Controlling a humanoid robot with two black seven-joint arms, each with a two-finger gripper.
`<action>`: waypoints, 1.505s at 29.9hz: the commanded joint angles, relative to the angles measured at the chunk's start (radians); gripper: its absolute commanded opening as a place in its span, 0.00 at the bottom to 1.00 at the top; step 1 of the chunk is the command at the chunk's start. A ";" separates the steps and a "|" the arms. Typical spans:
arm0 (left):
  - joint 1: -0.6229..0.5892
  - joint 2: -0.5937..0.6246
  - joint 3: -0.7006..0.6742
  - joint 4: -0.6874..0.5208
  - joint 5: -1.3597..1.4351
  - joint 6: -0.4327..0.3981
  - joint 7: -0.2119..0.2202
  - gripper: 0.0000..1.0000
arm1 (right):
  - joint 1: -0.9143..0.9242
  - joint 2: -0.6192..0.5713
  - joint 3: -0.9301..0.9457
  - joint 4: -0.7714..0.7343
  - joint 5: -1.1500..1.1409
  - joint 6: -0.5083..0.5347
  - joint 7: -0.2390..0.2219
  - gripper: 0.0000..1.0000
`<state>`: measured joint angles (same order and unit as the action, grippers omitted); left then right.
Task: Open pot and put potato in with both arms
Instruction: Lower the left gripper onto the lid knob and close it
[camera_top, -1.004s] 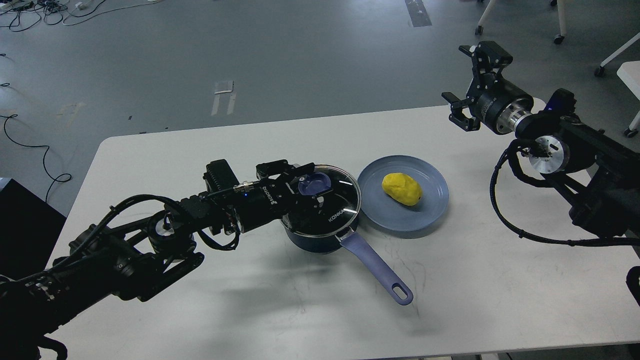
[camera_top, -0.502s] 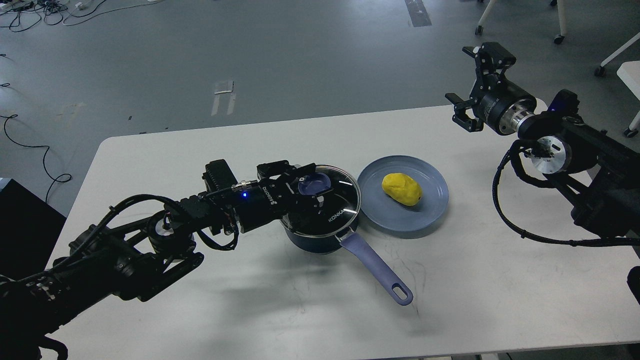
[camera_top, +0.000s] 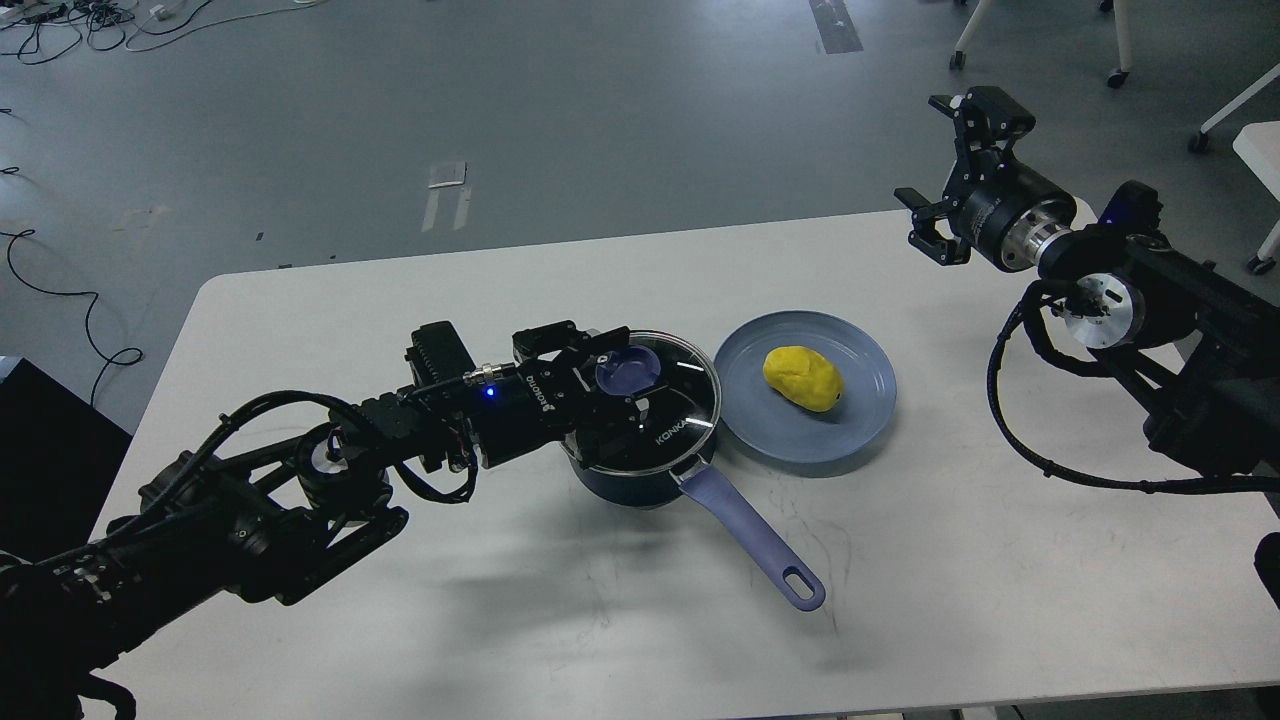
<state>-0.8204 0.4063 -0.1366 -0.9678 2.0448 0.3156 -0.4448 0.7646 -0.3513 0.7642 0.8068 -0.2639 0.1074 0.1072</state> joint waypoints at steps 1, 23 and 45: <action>-0.002 0.000 -0.002 -0.002 -0.011 0.002 0.000 0.76 | -0.001 0.000 0.000 -0.001 0.000 0.000 0.000 1.00; -0.002 0.002 -0.001 0.001 -0.028 0.003 0.000 0.76 | -0.001 0.000 0.000 -0.003 0.000 0.002 0.000 1.00; -0.005 0.000 -0.003 0.001 -0.051 0.005 0.000 0.84 | -0.005 0.003 -0.002 -0.014 0.000 0.005 0.006 1.00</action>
<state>-0.8232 0.4064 -0.1384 -0.9657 2.0041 0.3187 -0.4449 0.7593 -0.3482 0.7623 0.7944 -0.2639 0.1120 0.1136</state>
